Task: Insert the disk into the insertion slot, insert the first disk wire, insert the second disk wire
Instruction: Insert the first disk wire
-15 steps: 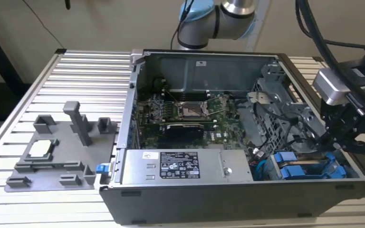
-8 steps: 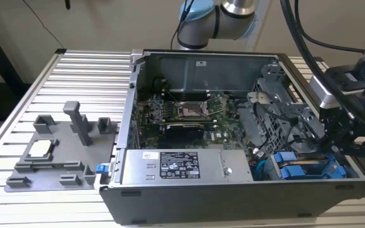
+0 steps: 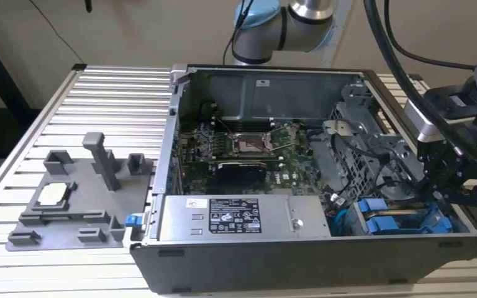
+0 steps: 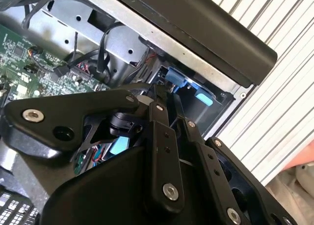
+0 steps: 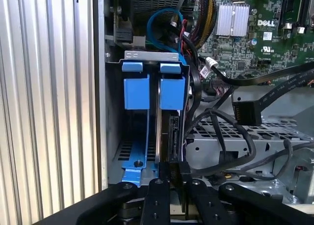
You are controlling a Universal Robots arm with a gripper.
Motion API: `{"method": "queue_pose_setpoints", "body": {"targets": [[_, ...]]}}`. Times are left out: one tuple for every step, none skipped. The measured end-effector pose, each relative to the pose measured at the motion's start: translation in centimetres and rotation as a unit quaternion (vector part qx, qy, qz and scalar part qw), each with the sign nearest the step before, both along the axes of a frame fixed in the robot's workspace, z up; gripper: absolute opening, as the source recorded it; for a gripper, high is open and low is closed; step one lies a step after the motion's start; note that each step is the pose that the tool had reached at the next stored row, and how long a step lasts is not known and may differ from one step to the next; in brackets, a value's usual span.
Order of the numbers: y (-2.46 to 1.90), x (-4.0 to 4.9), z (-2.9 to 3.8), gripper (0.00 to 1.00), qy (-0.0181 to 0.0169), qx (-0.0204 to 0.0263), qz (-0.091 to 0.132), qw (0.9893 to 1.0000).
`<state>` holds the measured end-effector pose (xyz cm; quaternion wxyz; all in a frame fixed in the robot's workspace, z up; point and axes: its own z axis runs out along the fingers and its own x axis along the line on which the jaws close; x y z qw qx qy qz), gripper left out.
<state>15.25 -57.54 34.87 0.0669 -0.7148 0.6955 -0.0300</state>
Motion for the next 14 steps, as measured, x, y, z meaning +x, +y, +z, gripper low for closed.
{"method": "queue_pose_setpoints", "body": {"targets": [[0.00,0.00,0.00,0.19,0.0000,0.0000,0.000,1.0000],[0.00,0.00,0.00,0.19,0.0000,0.0000,0.000,1.0000],[0.00,-0.01,0.00,0.19,0.0000,0.0000,0.000,1.0000],[0.00,-0.02,0.00,0.19,0.0000,0.0004,0.000,1.0000],[0.00,-0.02,0.00,0.19,0.0000,0.0013,-0.001,1.0000],[0.00,-0.05,-0.02,0.19,0.0000,0.0031,-0.002,1.0000],[0.00,-0.09,-0.06,0.19,0.0000,0.0048,-0.004,1.0000],[0.00,-0.14,-0.12,0.19,0.0000,0.0066,-0.006,1.0000],[0.00,-0.17,-0.16,0.19,0.0000,0.0080,-0.007,0.9999],[0.00,-0.17,-0.19,0.19,0.0003,0.0088,-0.007,0.9999],[0.00,-0.17,-0.19,0.19,0.0011,0.0088,-0.007,0.9999],[0.00,-0.17,-0.21,0.19,0.0018,0.0089,-0.007,0.9999],[0.00,-0.18,-0.24,0.19,0.0027,0.0092,-0.007,0.9999],[0.00,-0.18,-0.26,0.19,0.0032,0.0098,-0.007,0.9999]]}}
